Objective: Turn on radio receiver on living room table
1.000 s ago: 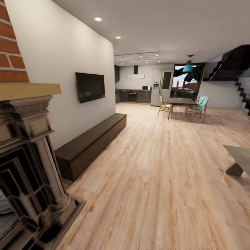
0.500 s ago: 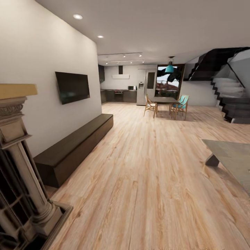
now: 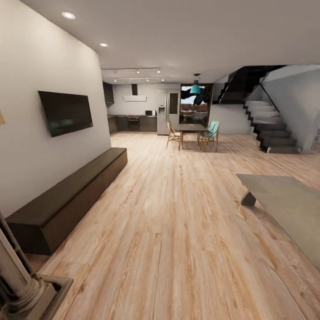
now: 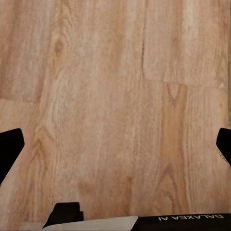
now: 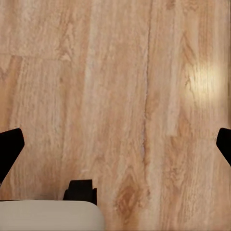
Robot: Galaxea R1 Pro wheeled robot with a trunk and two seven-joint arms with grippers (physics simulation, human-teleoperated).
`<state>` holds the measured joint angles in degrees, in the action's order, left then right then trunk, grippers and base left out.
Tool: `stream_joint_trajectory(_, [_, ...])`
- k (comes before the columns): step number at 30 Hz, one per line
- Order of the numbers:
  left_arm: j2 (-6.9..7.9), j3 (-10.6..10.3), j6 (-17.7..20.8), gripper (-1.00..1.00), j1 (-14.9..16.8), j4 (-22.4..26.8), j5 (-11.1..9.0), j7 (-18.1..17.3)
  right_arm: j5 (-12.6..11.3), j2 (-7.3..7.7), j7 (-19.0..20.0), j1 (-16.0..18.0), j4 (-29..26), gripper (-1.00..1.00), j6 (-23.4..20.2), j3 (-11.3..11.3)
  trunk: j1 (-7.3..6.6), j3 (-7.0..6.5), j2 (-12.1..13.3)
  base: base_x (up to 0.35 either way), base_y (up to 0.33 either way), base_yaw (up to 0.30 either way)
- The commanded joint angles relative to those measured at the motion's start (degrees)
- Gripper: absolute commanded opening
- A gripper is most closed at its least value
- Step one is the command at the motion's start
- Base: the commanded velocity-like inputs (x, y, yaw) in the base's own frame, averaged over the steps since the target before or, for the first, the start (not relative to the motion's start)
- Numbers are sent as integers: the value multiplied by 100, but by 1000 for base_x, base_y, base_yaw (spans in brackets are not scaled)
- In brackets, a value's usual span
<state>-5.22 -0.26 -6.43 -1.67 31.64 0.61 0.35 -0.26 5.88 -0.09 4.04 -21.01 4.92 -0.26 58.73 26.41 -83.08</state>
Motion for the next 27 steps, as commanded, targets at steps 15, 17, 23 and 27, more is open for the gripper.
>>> stream_joint_trajectory(15, [4, 0, 1, 100, 0, 0, 1, 0, 0, -3, 0, 0, 0, 100, 0, 0, 0, -30, 0, 324, 68, -272])
stream_joint_trajectory(17, [4, 0, 1, 100, 0, 0, 1, 0, 0, -1, 0, 0, 0, 100, 0, 0, 0, -34, 0, 327, 113, -272])
stream_joint_trajectory(23, [4, 0, 1, 100, 0, 0, 1, 0, 0, -1, 0, 0, 0, 100, 0, 0, 0, -46, 0, 328, 113, -272])
stream_joint_trajectory(27, [5, 0, 1, 100, 0, 0, 1, 5, 0, -1, 0, 0, 0, 100, 0, 0, 0, -54, 0, 328, 111, -272])
